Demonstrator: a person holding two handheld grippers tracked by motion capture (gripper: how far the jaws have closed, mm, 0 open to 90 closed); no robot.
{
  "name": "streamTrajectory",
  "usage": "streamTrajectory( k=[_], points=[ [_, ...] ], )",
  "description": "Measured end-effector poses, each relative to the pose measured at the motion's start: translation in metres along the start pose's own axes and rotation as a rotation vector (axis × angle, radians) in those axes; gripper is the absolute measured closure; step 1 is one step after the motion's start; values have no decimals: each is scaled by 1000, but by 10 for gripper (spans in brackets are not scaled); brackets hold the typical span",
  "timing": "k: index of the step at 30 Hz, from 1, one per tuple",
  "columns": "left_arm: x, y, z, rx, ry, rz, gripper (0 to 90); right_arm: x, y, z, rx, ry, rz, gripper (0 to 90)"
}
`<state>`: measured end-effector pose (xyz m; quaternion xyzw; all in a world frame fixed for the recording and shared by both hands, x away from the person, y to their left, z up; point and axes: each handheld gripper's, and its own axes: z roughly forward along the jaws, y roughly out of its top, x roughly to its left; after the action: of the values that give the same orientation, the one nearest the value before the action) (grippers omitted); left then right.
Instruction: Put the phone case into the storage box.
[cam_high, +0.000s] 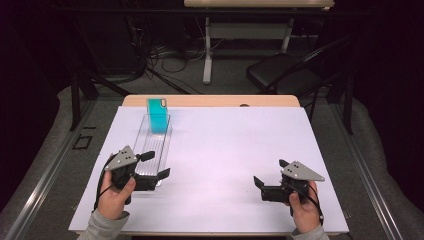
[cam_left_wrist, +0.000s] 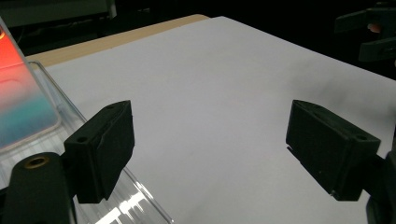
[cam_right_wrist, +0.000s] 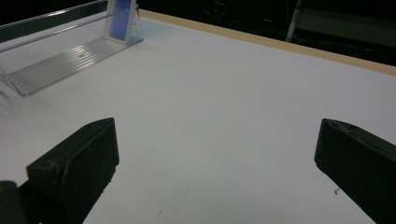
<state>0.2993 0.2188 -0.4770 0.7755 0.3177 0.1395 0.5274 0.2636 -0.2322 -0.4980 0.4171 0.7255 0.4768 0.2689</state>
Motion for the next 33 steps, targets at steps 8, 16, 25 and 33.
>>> streamTrajectory(
  k=[8, 16, 25, 33],
  points=[
    [5, -7, -5, -18, 2, -13, 160, -6, -7, -3, -23, -19, 31, 0],
    [11, -10, -7, -28, 15, -17, 161, -11, -11, -2, -34, -32, 49, 0],
    [15, -12, -9, -26, 22, -30, 161, -13, -17, 2, -21, -26, 75, 0],
    [17, -13, -11, -25, 29, -39, 161, -16, -22, 6, -9, -22, 98, 1]
  ],
)
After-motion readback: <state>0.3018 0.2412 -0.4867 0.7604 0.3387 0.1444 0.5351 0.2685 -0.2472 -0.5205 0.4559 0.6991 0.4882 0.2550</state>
